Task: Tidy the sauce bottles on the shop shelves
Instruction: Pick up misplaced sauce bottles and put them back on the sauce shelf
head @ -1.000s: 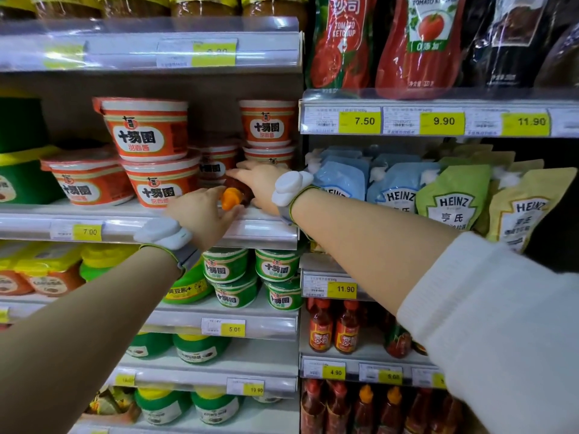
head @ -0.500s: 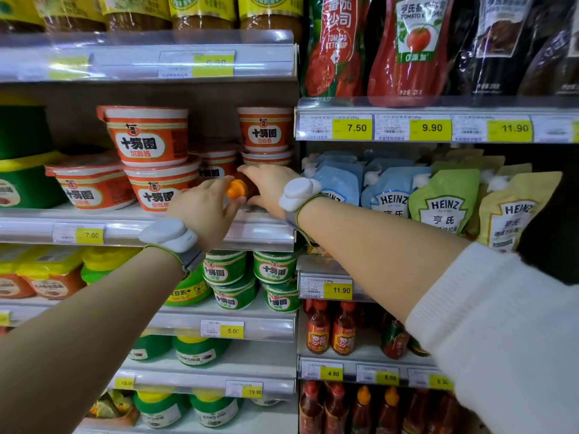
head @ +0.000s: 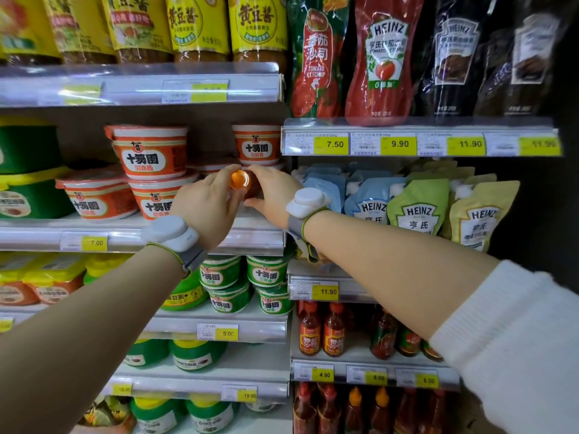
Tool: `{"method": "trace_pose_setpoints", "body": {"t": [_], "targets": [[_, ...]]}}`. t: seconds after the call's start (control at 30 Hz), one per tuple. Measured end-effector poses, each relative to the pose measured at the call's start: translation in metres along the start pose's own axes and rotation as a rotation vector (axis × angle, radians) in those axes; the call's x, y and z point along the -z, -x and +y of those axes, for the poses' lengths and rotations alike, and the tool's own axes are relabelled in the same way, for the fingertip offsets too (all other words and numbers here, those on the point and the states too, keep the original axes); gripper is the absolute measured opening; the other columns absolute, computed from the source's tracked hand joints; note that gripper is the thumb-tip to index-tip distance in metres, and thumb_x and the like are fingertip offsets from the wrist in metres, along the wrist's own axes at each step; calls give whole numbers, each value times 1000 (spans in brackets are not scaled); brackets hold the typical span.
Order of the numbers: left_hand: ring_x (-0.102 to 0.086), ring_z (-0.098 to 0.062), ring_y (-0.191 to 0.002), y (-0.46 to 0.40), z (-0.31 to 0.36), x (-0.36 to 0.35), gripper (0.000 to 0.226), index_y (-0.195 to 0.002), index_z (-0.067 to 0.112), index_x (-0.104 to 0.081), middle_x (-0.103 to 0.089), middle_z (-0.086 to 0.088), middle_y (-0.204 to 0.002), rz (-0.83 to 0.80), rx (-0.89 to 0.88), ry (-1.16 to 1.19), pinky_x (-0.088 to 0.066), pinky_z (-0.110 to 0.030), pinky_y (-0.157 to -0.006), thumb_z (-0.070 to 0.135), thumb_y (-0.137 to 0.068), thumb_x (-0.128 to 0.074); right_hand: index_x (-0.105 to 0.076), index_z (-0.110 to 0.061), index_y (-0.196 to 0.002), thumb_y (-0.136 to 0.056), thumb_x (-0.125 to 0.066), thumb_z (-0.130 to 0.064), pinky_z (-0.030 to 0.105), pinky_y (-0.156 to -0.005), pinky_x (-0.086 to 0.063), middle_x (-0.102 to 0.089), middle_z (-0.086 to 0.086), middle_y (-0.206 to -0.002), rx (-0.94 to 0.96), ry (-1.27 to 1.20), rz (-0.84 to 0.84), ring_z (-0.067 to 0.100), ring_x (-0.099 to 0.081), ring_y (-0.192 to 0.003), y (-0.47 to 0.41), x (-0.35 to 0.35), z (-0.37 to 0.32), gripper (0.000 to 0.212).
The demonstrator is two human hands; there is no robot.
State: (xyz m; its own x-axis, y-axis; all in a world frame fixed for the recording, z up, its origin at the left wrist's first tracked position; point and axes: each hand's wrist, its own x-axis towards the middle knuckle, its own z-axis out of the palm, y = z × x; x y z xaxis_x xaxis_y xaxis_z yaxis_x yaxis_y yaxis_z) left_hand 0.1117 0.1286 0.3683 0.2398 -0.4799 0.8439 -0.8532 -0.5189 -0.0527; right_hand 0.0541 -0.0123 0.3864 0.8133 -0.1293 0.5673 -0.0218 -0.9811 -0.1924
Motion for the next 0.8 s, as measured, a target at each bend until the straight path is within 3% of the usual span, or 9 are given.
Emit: {"method": "trace_pose_setpoints", "body": {"t": [0.23, 0.4, 0.6, 0.8], "targets": [[-64, -40, -80, -8, 16, 25, 36, -124, 12, -51, -68, -17, -103, 38, -61, 47, -49, -40, -64, 31, -93, -48, -47, -18, -130, -84, -65, -36, 42, -100, -42, -56, 3, -130, -25, -13, 7, 24, -51, -121, 17, 26, -10, 52], [-63, -40, -87, -13, 31, 41, 37, -124, 10, -51, -67, -17, -106, 61, -75, 77, -49, -41, -65, 30, -93, -50, -56, -18, -120, -84, -66, -37, 27, -83, -41, -63, 3, -118, 8, -48, 11, 22, -58, -108, 33, 54, -13, 42], [-60, -36, -96, -21, 50, 54, 37, -123, 14, -51, -64, -13, -110, 16, -23, 116, -47, -40, -71, 36, -94, -46, -60, -18, -115, -83, -67, -41, 23, -72, -36, -67, 3, -112, -17, -71, -17, 21, -60, -100, 51, 81, -13, 40], [-60, -28, -98, -24, 66, 59, 32, -117, 17, -53, -64, -10, -109, -99, 25, 273, -48, -38, -81, 38, -93, -46, -65, -18, -110, -80, -67, -46, 32, -82, -50, -69, 3, -110, -75, -75, -86, 22, -62, -99, 68, 95, -9, 41]]}}
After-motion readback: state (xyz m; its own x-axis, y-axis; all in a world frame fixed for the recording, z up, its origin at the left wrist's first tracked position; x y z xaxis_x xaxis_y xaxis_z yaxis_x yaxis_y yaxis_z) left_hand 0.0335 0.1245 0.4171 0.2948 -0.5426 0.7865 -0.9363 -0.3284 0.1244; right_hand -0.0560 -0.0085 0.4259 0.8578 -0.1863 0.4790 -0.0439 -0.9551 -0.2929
